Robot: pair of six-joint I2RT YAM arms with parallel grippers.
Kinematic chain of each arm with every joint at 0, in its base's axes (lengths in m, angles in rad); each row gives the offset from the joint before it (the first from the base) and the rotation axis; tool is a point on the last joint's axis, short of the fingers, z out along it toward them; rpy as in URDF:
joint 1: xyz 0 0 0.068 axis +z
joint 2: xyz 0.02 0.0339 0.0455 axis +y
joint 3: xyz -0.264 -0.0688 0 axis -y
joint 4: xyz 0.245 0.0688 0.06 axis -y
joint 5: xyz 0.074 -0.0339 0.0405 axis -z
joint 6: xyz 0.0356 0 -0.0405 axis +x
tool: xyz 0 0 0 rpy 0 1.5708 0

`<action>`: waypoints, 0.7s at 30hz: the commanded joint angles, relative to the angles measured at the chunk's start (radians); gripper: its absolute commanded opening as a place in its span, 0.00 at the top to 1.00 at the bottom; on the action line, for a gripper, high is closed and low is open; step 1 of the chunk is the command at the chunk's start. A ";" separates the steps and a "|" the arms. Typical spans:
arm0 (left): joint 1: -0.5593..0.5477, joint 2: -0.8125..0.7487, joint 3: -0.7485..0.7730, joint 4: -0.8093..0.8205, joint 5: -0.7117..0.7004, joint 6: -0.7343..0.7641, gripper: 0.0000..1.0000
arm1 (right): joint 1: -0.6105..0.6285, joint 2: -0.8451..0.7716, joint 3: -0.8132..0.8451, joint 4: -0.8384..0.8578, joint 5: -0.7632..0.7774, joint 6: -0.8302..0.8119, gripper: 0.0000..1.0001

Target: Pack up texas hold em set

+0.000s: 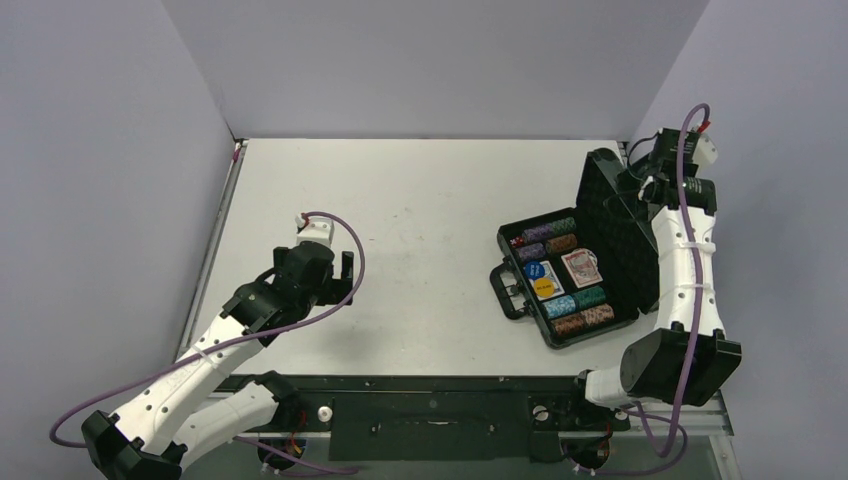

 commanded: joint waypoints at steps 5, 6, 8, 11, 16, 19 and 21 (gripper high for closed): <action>-0.004 -0.014 0.031 0.023 0.002 0.008 0.04 | 0.025 0.015 -0.076 -0.182 -0.005 -0.020 1.00; -0.005 -0.014 0.031 0.023 0.002 0.008 0.04 | 0.027 0.013 -0.080 -0.182 -0.005 -0.019 1.00; -0.005 -0.013 0.031 0.023 0.003 0.008 0.04 | 0.034 0.006 -0.097 -0.179 -0.005 -0.017 1.00; -0.005 -0.015 0.030 0.024 0.005 0.008 0.04 | 0.048 -0.007 -0.118 -0.176 -0.005 -0.016 1.00; -0.005 -0.019 0.031 0.027 0.008 0.009 0.04 | 0.070 -0.033 -0.172 -0.169 -0.005 -0.013 1.00; -0.005 -0.019 0.031 0.026 0.008 0.009 0.04 | 0.100 -0.056 -0.200 -0.163 -0.005 -0.009 1.00; -0.005 -0.019 0.031 0.026 0.007 0.009 0.04 | 0.124 -0.068 -0.221 -0.159 -0.005 -0.004 1.00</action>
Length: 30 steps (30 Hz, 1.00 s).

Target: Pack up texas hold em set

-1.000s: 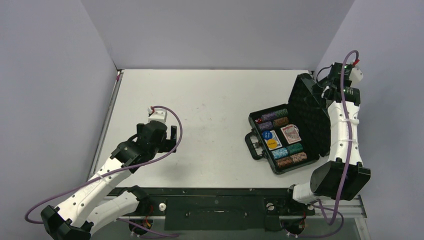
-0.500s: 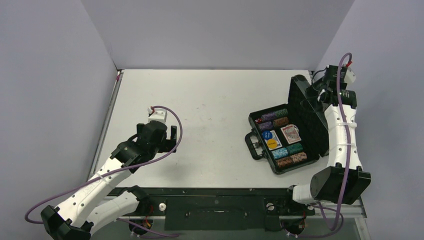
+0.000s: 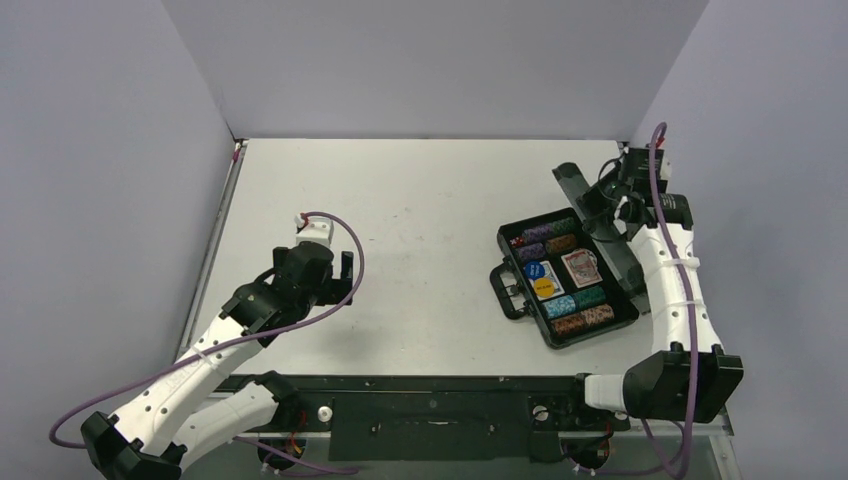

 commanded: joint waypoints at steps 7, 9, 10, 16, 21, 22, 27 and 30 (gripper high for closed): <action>-0.005 -0.019 0.031 0.023 0.000 0.009 0.04 | 0.154 -0.076 -0.147 -0.039 0.006 -0.042 1.00; -0.004 -0.018 0.031 0.024 0.000 0.009 0.04 | 0.179 -0.105 -0.139 -0.014 -0.016 -0.061 1.00; -0.005 -0.018 0.031 0.026 0.000 0.009 0.04 | 0.188 -0.119 -0.135 -0.008 -0.021 -0.065 1.00; -0.005 -0.017 0.031 0.027 0.003 0.011 0.04 | 0.200 -0.147 -0.099 -0.006 -0.044 -0.120 0.83; -0.005 -0.016 0.031 0.024 0.000 0.011 0.04 | 0.200 -0.123 -0.086 -0.055 0.003 -0.145 0.83; -0.005 -0.016 0.031 0.022 0.000 0.011 0.04 | 0.200 -0.120 -0.083 -0.063 0.028 -0.146 0.83; -0.005 -0.011 0.034 0.019 0.000 0.011 0.04 | 0.199 -0.095 -0.071 -0.141 0.164 -0.143 0.87; -0.005 -0.004 0.039 0.023 0.014 0.011 0.04 | 0.199 -0.090 -0.076 -0.178 0.210 -0.139 0.87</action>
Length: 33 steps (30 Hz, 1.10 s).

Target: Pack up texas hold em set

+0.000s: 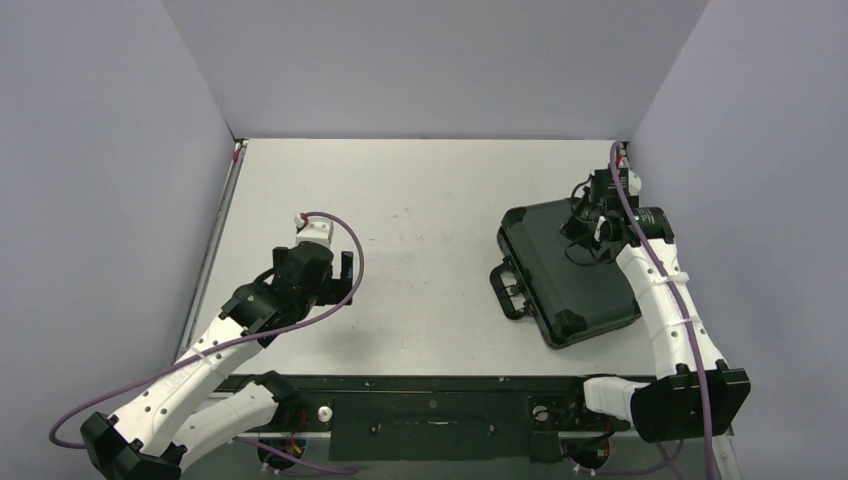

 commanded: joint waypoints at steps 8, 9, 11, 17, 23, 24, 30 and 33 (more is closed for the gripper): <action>-0.006 0.026 0.043 0.049 0.129 0.042 0.04 | 0.000 0.028 -0.006 -0.089 0.178 -0.013 0.71; -0.006 0.025 0.043 0.049 0.137 0.044 0.04 | -0.002 0.029 -0.012 -0.087 0.174 -0.015 0.68; -0.007 0.018 0.043 0.050 0.143 0.046 0.04 | -0.002 0.035 -0.018 -0.083 0.169 -0.021 0.66; -0.005 -0.041 0.045 0.107 0.074 -0.028 0.04 | -0.005 0.073 -0.032 -0.079 0.134 -0.047 0.67; -0.002 -0.061 -0.045 0.331 0.227 -0.019 0.04 | -0.004 0.101 -0.082 -0.048 0.101 -0.048 0.70; -0.002 -0.046 -0.043 0.362 0.290 -0.011 0.04 | -0.005 0.103 -0.093 -0.044 0.094 -0.048 0.70; -0.005 0.121 -0.030 0.504 0.529 -0.002 0.09 | -0.004 0.108 -0.139 -0.021 0.078 -0.041 0.72; -0.011 0.203 -0.021 0.586 0.585 -0.003 0.15 | -0.004 0.103 -0.165 -0.011 0.075 -0.038 0.73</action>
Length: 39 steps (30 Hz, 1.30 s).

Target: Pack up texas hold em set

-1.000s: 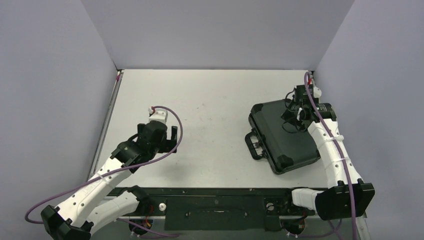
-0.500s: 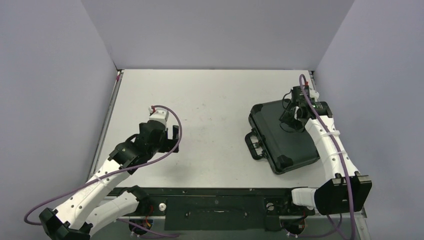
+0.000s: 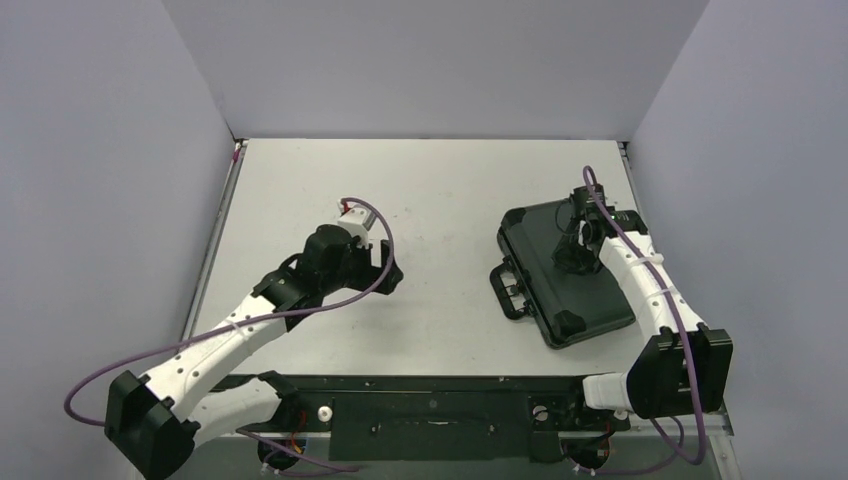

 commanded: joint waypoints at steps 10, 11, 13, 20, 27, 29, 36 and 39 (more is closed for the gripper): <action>-0.084 0.308 0.071 0.303 0.295 0.044 0.32 | -0.001 -0.042 -0.105 0.055 -0.009 0.000 0.74; -0.092 0.332 0.079 0.306 0.296 0.045 0.33 | 0.000 -0.047 -0.110 0.055 -0.008 0.000 0.74; -0.117 0.369 0.092 0.316 0.300 0.052 0.35 | 0.001 -0.053 -0.126 0.060 -0.007 -0.001 0.74; -0.163 0.483 0.139 0.358 0.321 0.045 0.39 | 0.004 -0.064 -0.233 0.118 -0.015 0.019 0.75; -0.175 0.594 0.200 0.373 0.349 0.042 0.42 | 0.005 -0.072 -0.368 0.186 -0.039 0.055 0.76; -0.178 0.624 0.217 0.374 0.359 0.042 0.43 | 0.006 -0.082 -0.384 0.189 -0.041 0.060 0.76; -0.193 0.717 0.276 0.374 0.390 0.043 0.47 | 0.005 -0.088 -0.403 0.179 -0.032 0.057 0.76; -0.201 0.748 0.291 0.374 0.395 0.046 0.48 | 0.005 -0.088 -0.412 0.180 -0.036 0.059 0.76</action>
